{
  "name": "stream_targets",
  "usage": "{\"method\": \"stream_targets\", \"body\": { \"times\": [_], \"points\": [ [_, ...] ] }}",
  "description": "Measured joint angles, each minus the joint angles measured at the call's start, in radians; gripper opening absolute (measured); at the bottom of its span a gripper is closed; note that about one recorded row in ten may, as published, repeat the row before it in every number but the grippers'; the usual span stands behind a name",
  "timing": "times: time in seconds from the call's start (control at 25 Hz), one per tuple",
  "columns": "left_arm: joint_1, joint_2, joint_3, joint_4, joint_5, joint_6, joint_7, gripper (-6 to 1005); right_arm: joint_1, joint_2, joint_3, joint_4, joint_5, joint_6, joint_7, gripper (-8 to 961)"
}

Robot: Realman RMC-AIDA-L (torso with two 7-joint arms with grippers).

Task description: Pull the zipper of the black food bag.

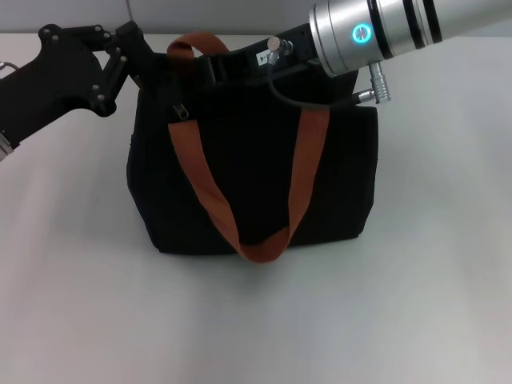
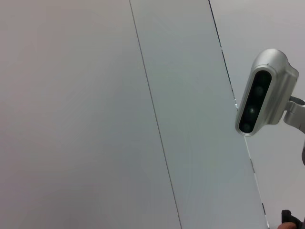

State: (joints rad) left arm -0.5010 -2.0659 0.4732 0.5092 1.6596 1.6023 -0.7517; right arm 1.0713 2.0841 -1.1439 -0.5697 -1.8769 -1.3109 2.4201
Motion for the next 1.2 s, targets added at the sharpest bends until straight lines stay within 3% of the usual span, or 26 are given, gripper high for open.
{"method": "stream_targets", "body": {
  "times": [0.16, 0.96, 1.2],
  "points": [
    [0.002, 0.000, -0.001, 0.000, 0.000, 0.008, 0.000, 23, 0.001, 0.000, -0.005, 0.000, -0.001, 0.000, 0.000, 87],
    [0.021, 0.000, -0.001, -0.002, -0.012, 0.019, 0.000, 23, 0.008, 0.001, -0.016, -0.026, -0.048, 0.008, 0.003, -1],
    [0.036, 0.000, 0.000, -0.002, -0.038, 0.021, 0.000, 23, -0.027, 0.003, -0.052, -0.122, -0.078, 0.010, 0.057, 0]
  ]
}}
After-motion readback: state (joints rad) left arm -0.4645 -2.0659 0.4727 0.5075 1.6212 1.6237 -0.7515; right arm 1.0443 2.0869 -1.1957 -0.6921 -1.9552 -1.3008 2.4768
